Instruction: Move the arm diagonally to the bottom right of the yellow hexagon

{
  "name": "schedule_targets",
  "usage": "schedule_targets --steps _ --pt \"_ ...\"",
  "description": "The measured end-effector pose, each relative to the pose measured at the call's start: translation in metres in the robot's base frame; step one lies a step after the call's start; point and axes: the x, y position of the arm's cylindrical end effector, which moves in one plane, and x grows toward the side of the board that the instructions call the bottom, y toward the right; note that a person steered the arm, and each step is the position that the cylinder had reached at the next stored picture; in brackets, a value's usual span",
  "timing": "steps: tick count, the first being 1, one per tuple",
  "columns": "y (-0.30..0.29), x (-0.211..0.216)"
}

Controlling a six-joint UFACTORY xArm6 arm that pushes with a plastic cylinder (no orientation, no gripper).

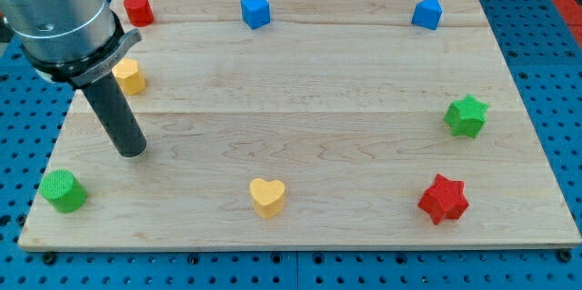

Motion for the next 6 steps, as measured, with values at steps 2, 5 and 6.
schedule_targets --steps 2,5,6 --pt "-0.008 -0.003" --pt "-0.012 -0.018" --pt "-0.015 -0.021"
